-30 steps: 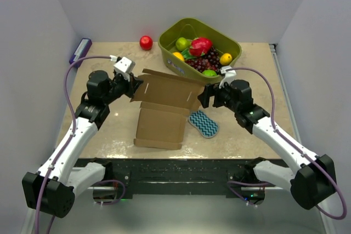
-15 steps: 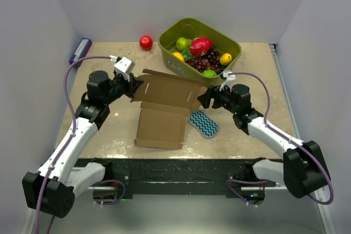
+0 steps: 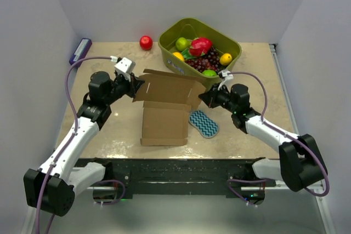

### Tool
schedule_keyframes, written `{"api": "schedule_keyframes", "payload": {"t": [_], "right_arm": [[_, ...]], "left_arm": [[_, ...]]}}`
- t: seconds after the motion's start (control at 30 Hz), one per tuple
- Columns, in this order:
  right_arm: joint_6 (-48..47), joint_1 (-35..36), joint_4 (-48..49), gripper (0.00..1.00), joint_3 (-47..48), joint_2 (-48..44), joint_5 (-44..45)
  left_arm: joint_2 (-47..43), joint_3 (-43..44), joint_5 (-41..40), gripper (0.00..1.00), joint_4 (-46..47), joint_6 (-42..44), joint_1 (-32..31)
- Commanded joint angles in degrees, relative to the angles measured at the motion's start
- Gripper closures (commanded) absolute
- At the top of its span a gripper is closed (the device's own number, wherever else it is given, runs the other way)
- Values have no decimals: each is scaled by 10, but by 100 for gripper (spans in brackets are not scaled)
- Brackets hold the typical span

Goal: Fold the paper box

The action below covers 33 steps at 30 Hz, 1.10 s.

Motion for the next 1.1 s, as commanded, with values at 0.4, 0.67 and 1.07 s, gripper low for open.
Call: {"api": "schedule_keyframes", "payload": {"t": [0.4,0.67,1.07], "right_arm": [[15,124,-91,100,96,11,203],[20,148,-128,100,123,29,262],[16,165,-275,31,153,-95,328]], "left_arm": [[30,-5,-145,100,19,-26,-81],[55,-1,-179,100,12,-38,-107],[37,-12,-153,100,20,-38,-107]]}}
